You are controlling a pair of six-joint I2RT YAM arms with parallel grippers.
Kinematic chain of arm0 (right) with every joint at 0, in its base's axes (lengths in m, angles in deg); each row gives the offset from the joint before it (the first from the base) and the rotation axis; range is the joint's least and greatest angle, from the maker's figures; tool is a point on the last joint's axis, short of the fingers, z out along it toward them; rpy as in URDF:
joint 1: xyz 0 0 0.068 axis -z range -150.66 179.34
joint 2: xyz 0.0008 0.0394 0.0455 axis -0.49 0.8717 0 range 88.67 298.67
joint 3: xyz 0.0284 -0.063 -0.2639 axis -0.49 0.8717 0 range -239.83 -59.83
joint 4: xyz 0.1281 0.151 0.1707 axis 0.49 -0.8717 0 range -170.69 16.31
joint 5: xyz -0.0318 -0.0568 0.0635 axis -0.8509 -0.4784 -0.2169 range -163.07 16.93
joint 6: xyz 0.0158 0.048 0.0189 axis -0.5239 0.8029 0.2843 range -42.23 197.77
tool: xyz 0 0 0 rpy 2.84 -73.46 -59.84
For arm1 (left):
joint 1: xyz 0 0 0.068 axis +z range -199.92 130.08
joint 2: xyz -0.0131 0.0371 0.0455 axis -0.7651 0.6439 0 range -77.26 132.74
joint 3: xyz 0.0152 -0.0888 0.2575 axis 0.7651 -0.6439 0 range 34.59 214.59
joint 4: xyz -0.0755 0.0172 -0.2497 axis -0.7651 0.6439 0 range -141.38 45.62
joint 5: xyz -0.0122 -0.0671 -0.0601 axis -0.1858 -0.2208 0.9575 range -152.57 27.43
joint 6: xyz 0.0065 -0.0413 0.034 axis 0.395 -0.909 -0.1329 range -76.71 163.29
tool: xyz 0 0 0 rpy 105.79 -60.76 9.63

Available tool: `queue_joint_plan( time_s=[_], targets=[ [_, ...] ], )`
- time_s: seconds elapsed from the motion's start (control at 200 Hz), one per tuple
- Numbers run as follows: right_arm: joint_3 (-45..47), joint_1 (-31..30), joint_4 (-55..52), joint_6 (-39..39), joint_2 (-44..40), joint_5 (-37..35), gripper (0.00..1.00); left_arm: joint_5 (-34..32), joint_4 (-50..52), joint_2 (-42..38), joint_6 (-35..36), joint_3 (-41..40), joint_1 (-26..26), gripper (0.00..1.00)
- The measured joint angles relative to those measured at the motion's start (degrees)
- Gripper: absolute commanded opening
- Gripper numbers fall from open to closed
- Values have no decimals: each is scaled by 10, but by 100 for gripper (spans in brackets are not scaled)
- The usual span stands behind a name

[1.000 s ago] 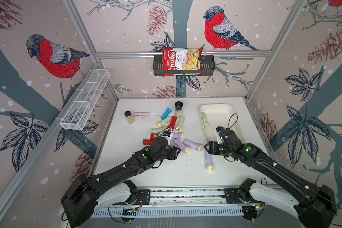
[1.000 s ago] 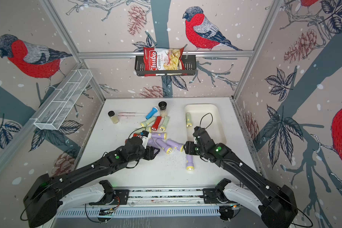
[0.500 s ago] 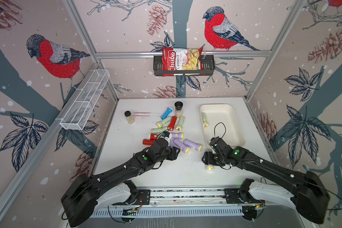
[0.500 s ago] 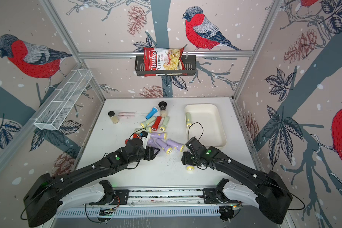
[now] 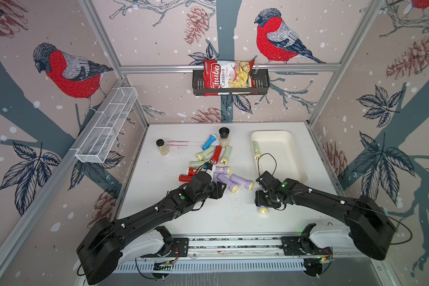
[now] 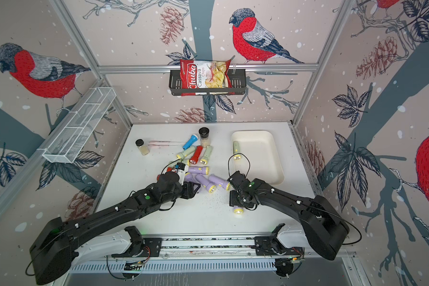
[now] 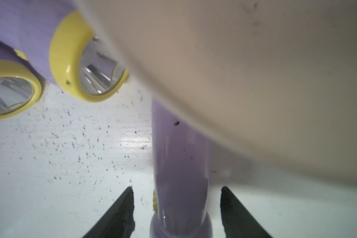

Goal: Put the flashlights into the storage boxes
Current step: Pick up the flashlight from the center of the board.

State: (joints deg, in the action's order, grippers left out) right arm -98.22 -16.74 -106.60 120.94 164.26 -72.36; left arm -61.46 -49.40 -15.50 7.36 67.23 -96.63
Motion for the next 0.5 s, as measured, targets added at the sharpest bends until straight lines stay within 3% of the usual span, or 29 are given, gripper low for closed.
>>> queue_joint_plan(
  time_s=[0.5],
  targets=[
    [9, -2, 36, -13, 24, 1, 43, -12, 10, -12, 0, 1, 0, 61]
  ],
)
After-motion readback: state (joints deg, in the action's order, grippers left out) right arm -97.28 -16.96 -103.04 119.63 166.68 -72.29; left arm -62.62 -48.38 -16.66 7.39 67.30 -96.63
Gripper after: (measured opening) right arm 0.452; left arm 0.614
